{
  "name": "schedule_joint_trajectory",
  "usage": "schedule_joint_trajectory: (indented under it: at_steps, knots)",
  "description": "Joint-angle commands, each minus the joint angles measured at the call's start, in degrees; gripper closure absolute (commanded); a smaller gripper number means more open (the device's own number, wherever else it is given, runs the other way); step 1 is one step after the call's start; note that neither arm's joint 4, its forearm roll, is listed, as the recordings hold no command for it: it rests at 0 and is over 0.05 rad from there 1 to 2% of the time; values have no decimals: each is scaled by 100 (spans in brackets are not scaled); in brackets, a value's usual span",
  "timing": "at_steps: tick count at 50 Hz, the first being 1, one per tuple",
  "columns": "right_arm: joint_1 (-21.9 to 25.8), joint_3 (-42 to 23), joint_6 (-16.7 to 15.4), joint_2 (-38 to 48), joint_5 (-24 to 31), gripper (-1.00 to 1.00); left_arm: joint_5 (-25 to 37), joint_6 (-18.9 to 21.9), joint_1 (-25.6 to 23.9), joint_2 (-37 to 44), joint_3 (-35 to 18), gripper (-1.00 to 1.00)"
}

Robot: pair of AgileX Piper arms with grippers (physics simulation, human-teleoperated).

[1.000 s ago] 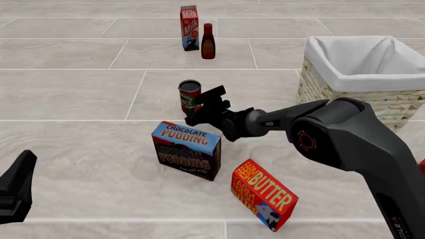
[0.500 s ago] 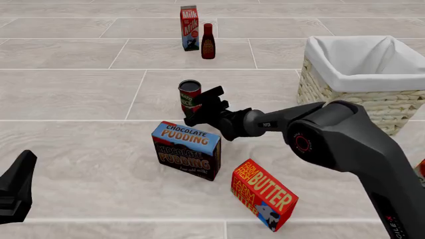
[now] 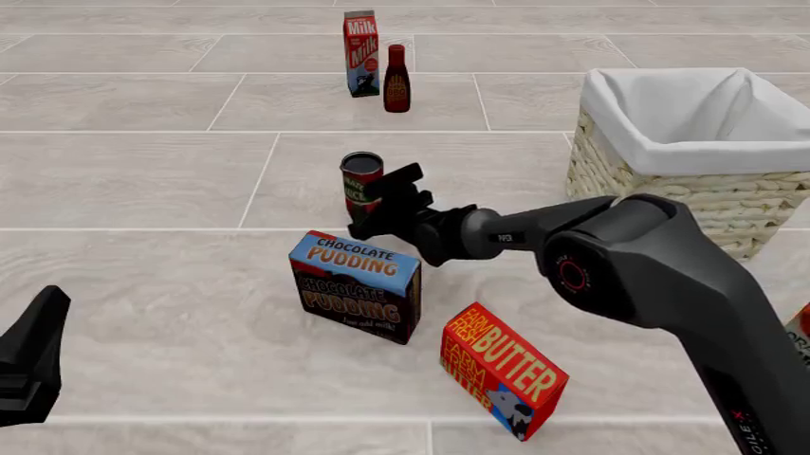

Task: Pick the tomato sauce and place it in the basket.

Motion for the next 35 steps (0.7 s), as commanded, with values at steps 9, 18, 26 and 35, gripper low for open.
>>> schedule_joint_trajectory:
  at_steps: [9, 18, 26, 35]
  knots:
    - [37, -214, -33, 133, 129, -100, 0, 0, 0, 0, 0, -100]
    - [3, -286, 3, 159, 172, -100, 0, 0, 0, 0, 0, -100]
    - [1, -379, 12, 213, 226, -100, 0, 0, 0, 0, 0, -100]
    - [6, -458, 11, 240, 273, -100, 0, 0, 0, 0, 0, -100]
